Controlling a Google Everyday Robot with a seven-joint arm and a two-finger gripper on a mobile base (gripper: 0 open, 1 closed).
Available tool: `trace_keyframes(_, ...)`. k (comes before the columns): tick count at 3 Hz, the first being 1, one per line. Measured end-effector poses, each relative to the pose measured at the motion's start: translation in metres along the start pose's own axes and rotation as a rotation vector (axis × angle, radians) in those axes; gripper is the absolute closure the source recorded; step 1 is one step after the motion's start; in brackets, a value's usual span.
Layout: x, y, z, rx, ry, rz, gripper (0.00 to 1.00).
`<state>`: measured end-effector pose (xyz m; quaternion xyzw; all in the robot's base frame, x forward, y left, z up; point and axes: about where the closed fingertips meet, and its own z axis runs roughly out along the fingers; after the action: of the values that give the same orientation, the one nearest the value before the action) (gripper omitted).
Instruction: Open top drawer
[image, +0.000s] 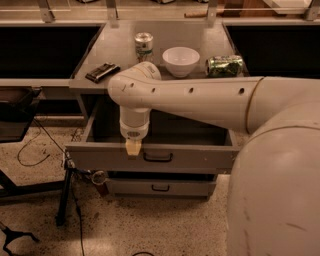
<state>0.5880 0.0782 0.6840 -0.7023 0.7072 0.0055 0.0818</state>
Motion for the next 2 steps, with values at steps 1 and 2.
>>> trace_keyframes(1,0.0098,0.0153,-0.0007,-0.023,0.012,-0.034,1.0)
trace_keyframes(2,0.0111,0.018,-0.0018,-0.027,0.014,-0.038,1.0)
